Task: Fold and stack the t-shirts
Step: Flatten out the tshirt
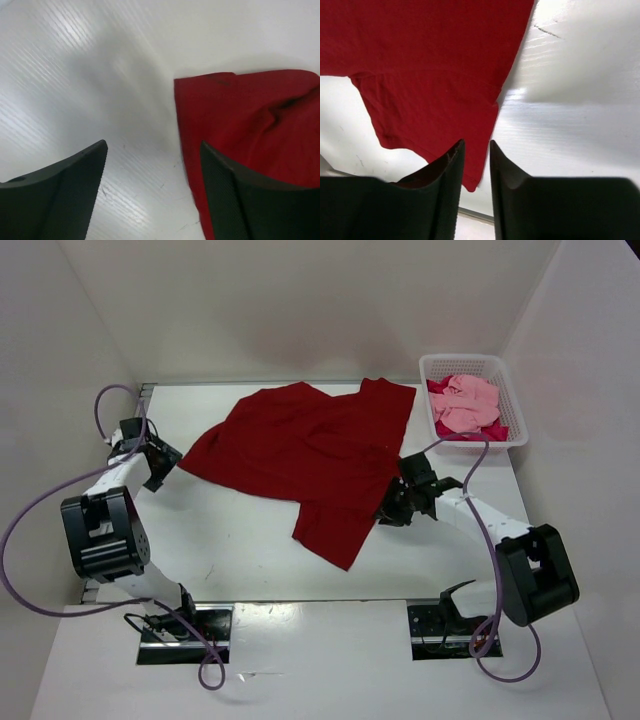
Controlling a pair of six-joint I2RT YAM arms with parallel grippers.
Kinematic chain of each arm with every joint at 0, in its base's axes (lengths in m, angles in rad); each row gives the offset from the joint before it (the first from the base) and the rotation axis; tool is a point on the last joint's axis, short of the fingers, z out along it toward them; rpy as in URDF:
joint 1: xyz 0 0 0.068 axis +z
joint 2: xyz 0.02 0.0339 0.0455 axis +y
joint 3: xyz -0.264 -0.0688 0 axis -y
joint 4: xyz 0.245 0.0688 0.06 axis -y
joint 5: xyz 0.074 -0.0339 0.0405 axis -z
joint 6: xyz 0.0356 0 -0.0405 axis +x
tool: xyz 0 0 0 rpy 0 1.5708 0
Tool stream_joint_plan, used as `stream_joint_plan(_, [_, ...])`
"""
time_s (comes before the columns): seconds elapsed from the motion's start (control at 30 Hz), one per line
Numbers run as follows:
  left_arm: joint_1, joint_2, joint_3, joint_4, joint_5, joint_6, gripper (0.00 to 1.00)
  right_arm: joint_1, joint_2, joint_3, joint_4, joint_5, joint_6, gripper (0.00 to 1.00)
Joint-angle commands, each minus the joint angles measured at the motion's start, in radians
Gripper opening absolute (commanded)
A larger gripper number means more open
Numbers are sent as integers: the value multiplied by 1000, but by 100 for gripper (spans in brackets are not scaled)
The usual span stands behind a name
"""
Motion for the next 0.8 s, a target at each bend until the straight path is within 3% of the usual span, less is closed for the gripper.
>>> stream_joint_plan(0.0, [10, 67, -1, 76, 36, -14, 77, 19, -42, -17, 10, -2, 12, 30])
stream_joint_plan(0.1, [10, 153, 8, 127, 94, -49, 72, 32, -51, -26, 10, -2, 21, 24])
stream_joint_plan(0.23, [10, 205, 32, 215, 139, -103, 60, 42, -71, -37, 10, -2, 43, 24])
stream_joint_plan(0.43, [10, 317, 103, 204, 171, -117, 44, 42, -100, -69, 20, -2, 63, 25])
stream_joint_plan(0.6, [10, 343, 102, 216, 171, -137, 22, 42, -110, -78, 20, 7, 83, 25])
stream_joint_plan(0.77, [10, 293, 92, 227, 159, -137, 2, 61, -110, -98, 9, 7, 104, 38])
